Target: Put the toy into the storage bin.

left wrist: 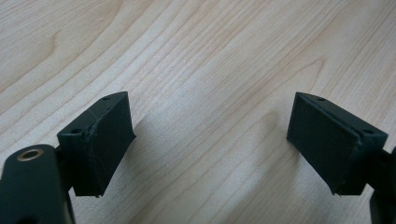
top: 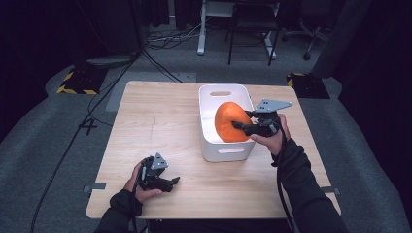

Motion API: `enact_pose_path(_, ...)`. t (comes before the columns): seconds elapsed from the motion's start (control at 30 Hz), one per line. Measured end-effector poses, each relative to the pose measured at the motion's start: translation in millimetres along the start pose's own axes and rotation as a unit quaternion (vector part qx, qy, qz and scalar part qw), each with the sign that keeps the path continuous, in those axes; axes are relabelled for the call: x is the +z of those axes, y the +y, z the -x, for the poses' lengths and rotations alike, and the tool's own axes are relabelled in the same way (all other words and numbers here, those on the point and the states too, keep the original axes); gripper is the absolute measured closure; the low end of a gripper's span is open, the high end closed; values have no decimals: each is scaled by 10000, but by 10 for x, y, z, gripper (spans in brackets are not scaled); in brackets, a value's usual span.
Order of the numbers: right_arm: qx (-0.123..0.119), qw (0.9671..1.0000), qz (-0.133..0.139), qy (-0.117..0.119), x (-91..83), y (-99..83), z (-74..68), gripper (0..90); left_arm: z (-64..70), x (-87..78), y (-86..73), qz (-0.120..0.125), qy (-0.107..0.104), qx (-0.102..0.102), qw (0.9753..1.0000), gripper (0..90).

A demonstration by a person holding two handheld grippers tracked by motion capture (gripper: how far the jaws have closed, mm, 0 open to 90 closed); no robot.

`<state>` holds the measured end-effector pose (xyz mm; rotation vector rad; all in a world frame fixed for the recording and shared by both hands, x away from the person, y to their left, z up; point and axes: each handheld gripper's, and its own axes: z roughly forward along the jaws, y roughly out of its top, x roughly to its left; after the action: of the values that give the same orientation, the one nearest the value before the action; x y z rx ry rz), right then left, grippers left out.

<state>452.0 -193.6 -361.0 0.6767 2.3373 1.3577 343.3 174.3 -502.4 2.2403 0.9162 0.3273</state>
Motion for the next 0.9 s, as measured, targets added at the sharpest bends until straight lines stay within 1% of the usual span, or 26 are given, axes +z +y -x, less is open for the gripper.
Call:
enact_pose_path(0.03, -50, 10000, -34, -5, 6, 1, 5, 450, 1, 2, -1, 14, 12, -2, 10000, 146)
enact_pose_path(0.07, -11, 10000, -74, 17, 9, 1, 0, 448, -1, -2, 1, 1, 18, 12, 10000, 147)
enact_pose_path(0.13, -44, 9999, -161, 38, 17, 5, 6, 443, -1, -1, 1, 1, 15, 11, 10000, 146)
enact_pose_path(0.2, 4, 9997, -222, 90, 22, 15, 5, 439, 0, 1, 0, 16, 27, 9, 10000, 146)
enact_pose_path(0.23, -45, 9996, -279, 74, 18, 22, 11, 435, -1, -2, 1, -1, 16, 12, 10000, 147)
enact_pose_path(0.27, -66, 9995, -300, 112, 21, 28, 16, 432, 0, 1, 0, 14, 28, 9, 10000, 147)
enact_pose_path(0.33, -45, 9991, -388, 134, 20, 46, 8, 428, -1, -2, 1, 0, 14, 12, 10000, 146)
enact_pose_path(0.47, -142, 9982, -551, 163, 26, 72, 11, 421, -1, -1, 1, 1, 9, 7, 10000, 146)
enact_pose_path(0.5, -125, 9980, -604, 164, 28, 76, 5, 418, 0, 1, -1, 15, 24, 7, 10000, 146)
enact_pose_path(0.63, -209, 9956, -891, 219, 59, 92, -5, 406, -1, 0, 0, 8, 25, 17, 10000, 146)
enact_pose_path(0.67, -242, 9954, -907, 203, 62, 94, -6, 406, 0, 0, -1, 10, 25, 15, 10000, 146)
enact_pose_path(0.77, -209, 9957, -880, 181, 69, 92, 2, 403, 0, -1, 1, 7, 14, 3, 10000, 146)
enact_pose_path(0.87, -155, 9948, -981, 210, 88, 84, 15, 394, 1, 1, 0, 19, 28, 2, 10000, 147)
enact_pose_path(0.9, -182, 9942, -1042, 201, 90, 85, 18, 389, 0, -1, 1, 7, 13, 4, 10000, 146)
